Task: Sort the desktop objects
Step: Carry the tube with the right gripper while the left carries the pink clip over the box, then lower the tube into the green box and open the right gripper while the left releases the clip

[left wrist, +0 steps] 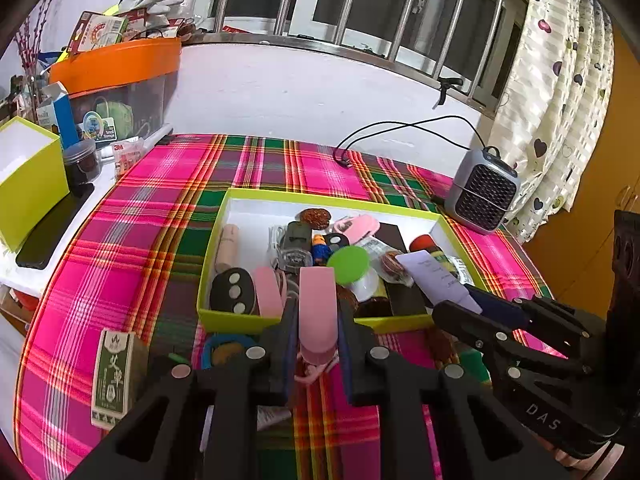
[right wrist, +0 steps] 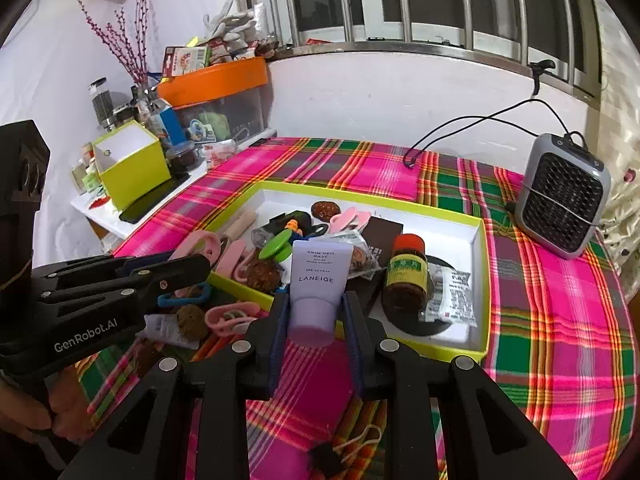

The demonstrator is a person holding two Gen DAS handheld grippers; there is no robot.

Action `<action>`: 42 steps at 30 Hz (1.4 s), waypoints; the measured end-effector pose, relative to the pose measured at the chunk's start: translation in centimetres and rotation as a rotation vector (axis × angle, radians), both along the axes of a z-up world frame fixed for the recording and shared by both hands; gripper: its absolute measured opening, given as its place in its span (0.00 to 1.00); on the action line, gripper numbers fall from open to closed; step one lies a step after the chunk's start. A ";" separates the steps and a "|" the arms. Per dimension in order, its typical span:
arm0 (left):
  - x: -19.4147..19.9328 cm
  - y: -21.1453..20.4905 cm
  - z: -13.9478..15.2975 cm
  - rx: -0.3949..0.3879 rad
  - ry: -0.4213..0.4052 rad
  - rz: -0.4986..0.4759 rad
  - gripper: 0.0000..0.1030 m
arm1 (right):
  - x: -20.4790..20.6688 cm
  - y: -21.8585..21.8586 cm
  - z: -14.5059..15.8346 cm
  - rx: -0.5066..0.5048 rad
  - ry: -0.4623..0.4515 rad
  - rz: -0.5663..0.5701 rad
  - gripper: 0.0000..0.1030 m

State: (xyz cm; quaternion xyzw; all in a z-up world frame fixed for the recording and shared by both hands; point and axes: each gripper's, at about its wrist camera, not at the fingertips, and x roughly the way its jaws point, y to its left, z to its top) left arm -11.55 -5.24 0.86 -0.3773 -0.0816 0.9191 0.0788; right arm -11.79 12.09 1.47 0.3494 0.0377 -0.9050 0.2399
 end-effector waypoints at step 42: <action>-8.9 -2.8 -3.6 0.027 -0.098 0.103 0.18 | -7.4 -3.5 -1.9 0.045 -0.036 0.033 0.28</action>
